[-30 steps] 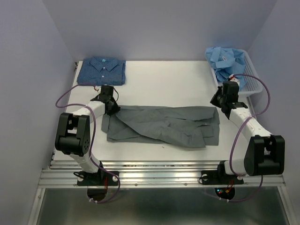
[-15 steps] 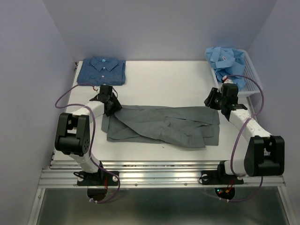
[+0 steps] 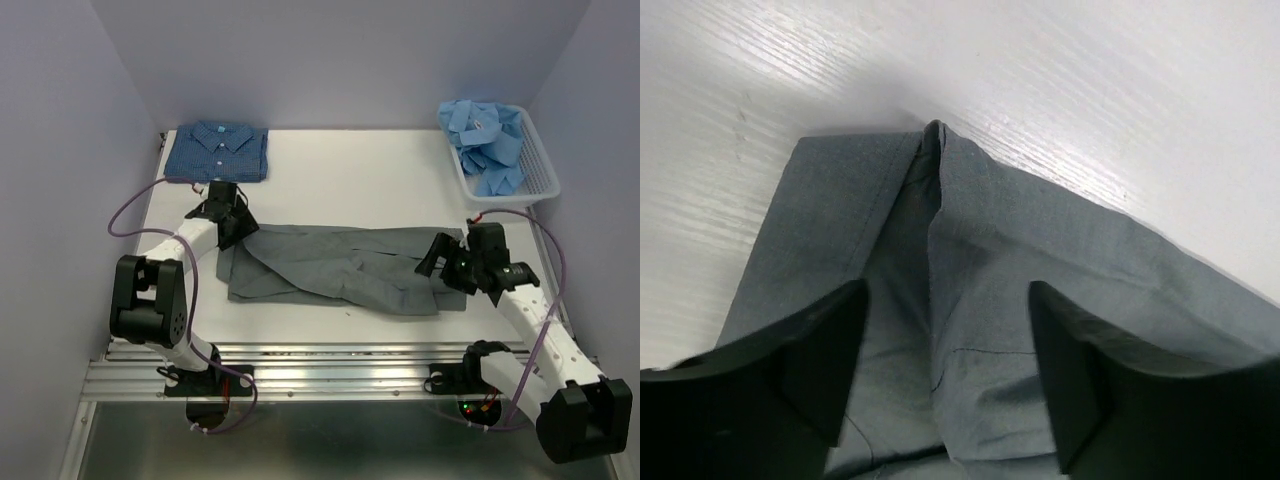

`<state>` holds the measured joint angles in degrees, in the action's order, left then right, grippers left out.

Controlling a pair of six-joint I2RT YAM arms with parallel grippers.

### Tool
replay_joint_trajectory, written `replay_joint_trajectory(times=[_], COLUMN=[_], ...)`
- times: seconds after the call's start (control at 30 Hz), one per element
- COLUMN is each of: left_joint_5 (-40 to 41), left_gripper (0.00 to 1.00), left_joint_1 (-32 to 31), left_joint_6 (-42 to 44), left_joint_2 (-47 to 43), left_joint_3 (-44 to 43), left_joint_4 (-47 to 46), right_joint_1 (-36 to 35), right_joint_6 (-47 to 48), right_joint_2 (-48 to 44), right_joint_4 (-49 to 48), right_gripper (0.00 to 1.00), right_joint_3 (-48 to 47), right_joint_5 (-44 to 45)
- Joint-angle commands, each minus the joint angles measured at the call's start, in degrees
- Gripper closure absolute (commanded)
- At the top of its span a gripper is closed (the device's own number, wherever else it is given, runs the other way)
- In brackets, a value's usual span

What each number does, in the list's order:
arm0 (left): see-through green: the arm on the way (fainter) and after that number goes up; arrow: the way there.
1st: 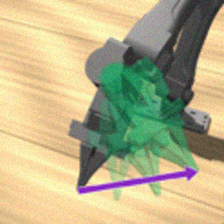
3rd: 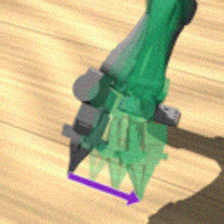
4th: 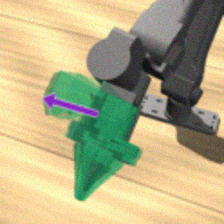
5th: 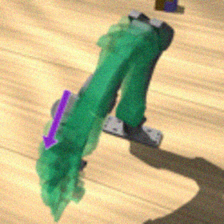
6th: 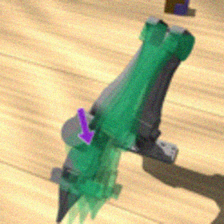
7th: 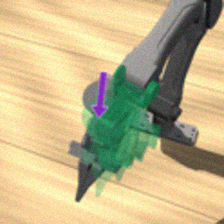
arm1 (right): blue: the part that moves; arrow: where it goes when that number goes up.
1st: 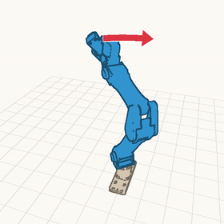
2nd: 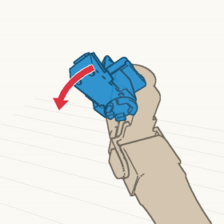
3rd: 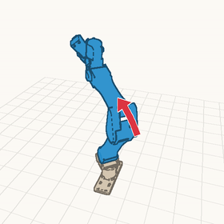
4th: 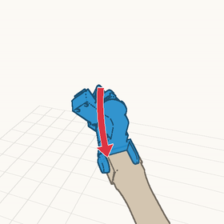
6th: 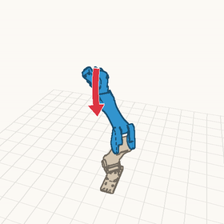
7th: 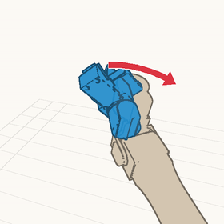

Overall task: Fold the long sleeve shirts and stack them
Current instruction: Fold the shirt

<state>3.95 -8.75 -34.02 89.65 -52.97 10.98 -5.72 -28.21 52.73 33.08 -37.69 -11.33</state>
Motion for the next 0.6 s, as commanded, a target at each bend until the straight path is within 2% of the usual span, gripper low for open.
replay_joint_trajectory(times=[0.0, 0.07, 0.17, 0.33, 0.4, 0.5, 0.53, 0.57], left_joint_5=[3.0, 2.9, 2.1, 0.5, 0.0, -1.2, -1.3, -1.3], left_gripper=[0.19, 0.17, 0.01, 0.01, 0.01, 0.01, 0.01, 0.01], left_joint_1=[0.3, 0.3, 0.3, 0.3, 0.3, 0.3, 0.3, 0.3], left_joint_6=[-0.5, -0.5, -0.9, -1.7, -1.8, -1.8, -1.8, -1.8], left_joint_2=[-3.6, -4.2, -6.5, -9.6, -10.5, -10.6, -10.5, -10.4], left_joint_3=[-1.3, -1.3, 0.7, 4.1, 5.2, 6.0, 6.2, 6.1], left_joint_4=[3.8, 4.3, 3.4, 1.0, -0.3, -1.8, -1.8, -1.9], right_joint_1=[-6.4, -8.7, -10.1, -10.1, -10.1, -10.1, -10.1, -10.1], right_joint_6=[-8.6, -12.3, -14.5, -15.1, -14.5, -14.5, -14.9, -15.0], right_joint_2=[-1.7, -1.5, -1.5, -2.7, -2.1, -1.5, -1.6, -1.9], right_joint_4=[11.0, 10.5, 10.4, 1.7, -1.2, -4.8, -6.3, -7.2], right_gripper=[0.00, 0.00, 0.00, 0.00, 0.05, 0.68, 0.83, 0.80], right_joint_3=[3.9, 5.9, 9.4, 11.1, 10.9, 10.3, 10.2, 10.3], right_joint_5=[0.5, 0.0, 1.7, 5.8, 6.8, 9.9, 10.1, 9.6])
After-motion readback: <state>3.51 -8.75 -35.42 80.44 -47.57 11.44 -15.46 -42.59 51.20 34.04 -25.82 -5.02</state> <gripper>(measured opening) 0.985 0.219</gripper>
